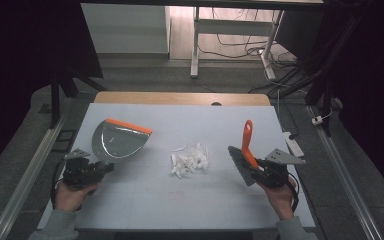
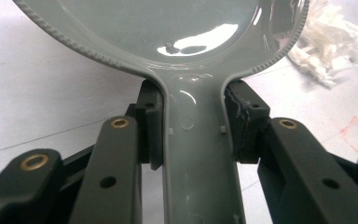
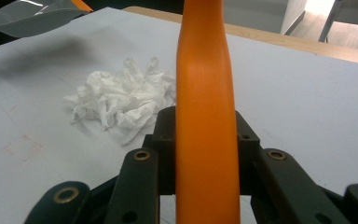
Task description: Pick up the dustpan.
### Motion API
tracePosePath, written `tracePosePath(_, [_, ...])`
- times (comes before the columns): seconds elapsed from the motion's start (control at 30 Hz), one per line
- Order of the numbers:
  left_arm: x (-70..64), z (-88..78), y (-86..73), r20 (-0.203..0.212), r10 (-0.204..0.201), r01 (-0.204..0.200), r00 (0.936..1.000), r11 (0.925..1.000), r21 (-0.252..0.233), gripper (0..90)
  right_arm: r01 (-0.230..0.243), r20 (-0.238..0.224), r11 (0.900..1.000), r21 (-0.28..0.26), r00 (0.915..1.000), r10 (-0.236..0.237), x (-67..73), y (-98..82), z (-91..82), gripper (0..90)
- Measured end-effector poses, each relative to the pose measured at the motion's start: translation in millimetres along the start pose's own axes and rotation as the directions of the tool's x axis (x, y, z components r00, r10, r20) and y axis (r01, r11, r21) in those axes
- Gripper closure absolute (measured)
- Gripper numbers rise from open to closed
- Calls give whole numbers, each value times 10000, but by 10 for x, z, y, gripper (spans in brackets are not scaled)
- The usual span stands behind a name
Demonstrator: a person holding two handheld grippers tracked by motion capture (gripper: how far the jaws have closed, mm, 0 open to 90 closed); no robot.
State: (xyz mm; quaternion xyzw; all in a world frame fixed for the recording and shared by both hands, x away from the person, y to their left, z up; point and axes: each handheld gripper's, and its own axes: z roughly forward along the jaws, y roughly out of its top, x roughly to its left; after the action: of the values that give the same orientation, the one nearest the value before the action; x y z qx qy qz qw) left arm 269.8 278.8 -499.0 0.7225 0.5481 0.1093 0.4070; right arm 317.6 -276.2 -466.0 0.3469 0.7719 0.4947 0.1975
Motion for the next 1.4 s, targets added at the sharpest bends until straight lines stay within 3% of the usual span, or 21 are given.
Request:
tracePosePath(0.1, [-4, -22, 0, 177, 107, -105, 9998, 9999, -92, 613, -64, 219, 9999, -107, 9997, 66, -13, 1, -20, 702])
tracePosePath(0.37, [-35, -83, 13, 522, 598, -588, 9968, 9981, -199, 613, -171, 246, 9997, -172, 9995, 175, -31, 2, -35, 702])
tracePosePath(0.67, [-65, -139, 25, 983, 1439, -1432, 9847, 9896, -143, 614, -125, 222, 9998, -148, 9997, 129, -22, 6, -26, 703])
tracePosePath(0.83, [-100, -150, 25, 1335, 1918, -1924, 9723, 9813, -83, 613, -106, 211, 9999, -93, 9997, 108, -20, 4, -20, 702])
tracePosePath(1.07, [-190, -154, 27, 1856, 2656, -2698, 9460, 9629, -31, 613, -76, 210, 9999, -79, 9997, 77, -18, 2, -15, 702])
tracePosePath(1.27, [-254, -169, 28, 2132, 3021, -3108, 9291, 9504, 78, 613, -62, 236, 10000, -48, 9997, 64, -19, 2, -11, 703])
tracePosePath(1.4, [-289, -190, 29, 2373, 3291, -3412, 9140, 9399, 104, 613, -27, 246, 10000, -23, 9997, 27, -17, 2, -7, 703])
